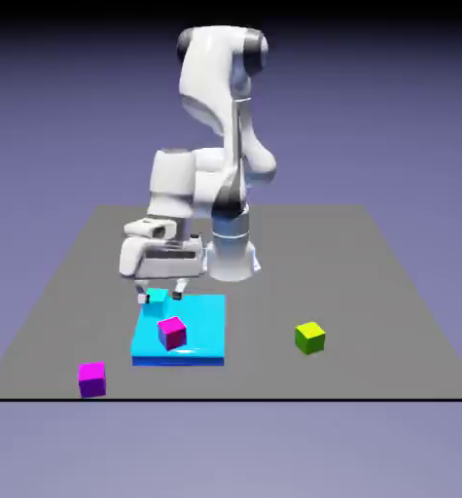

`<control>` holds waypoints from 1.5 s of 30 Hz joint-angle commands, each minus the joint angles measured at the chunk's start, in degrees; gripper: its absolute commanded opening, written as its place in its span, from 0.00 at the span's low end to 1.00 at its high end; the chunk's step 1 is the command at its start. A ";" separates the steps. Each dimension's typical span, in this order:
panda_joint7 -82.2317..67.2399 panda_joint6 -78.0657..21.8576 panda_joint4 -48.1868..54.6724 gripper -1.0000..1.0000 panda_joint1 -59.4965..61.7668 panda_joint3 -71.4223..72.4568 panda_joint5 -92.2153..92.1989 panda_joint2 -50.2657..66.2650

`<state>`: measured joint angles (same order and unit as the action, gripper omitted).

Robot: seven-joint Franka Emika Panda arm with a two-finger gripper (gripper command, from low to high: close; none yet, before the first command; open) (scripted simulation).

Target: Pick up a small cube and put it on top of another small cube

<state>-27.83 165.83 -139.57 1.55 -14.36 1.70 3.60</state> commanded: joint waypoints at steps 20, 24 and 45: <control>-49.16 -5.72 14.99 0.50 1.31 -10.04 1.19 25.36; -49.91 -1.96 17.63 0.50 4.31 -7.43 -0.26 31.59; -19.43 -10.27 -6.53 0.00 -14.77 15.07 22.49 2.86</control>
<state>-47.26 155.49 -146.10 -13.27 0.71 24.19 6.46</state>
